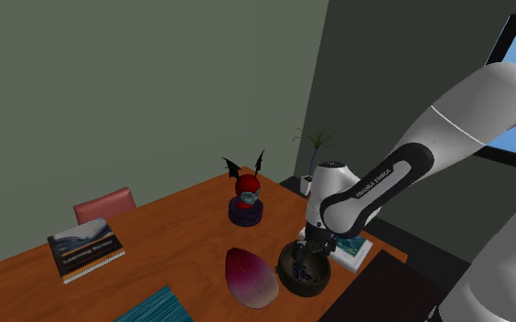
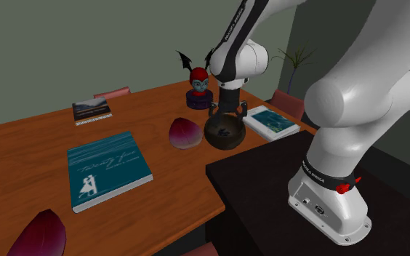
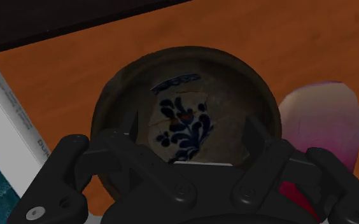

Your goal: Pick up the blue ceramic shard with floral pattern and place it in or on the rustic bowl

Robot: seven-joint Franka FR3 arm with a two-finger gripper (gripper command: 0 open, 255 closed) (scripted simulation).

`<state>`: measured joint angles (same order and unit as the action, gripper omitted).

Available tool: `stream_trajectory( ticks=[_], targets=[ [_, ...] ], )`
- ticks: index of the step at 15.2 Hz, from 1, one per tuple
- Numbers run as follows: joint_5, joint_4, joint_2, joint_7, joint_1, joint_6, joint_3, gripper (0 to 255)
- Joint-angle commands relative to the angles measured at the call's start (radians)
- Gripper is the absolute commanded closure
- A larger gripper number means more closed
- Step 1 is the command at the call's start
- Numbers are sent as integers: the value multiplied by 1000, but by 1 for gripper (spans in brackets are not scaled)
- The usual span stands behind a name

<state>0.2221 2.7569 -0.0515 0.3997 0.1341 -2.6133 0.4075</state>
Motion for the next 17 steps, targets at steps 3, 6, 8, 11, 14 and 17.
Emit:
stream_trajectory(
  ticks=[3, 6, 8, 11, 14, 17],
  targets=[
    [-120, -8, 121, 47, 9, -83, -7, 0],
    [-162, -7, 177, 77, 3, -136, -21, 0],
    [-194, -8, 215, 100, -4, -171, -34, 0],
    [-203, -9, 226, 106, -7, -181, -39, 0],
    [-203, -9, 226, 106, -7, -181, -39, 0],
    [-206, -6, 228, 103, -5, -185, -42, 255]
  ],
)
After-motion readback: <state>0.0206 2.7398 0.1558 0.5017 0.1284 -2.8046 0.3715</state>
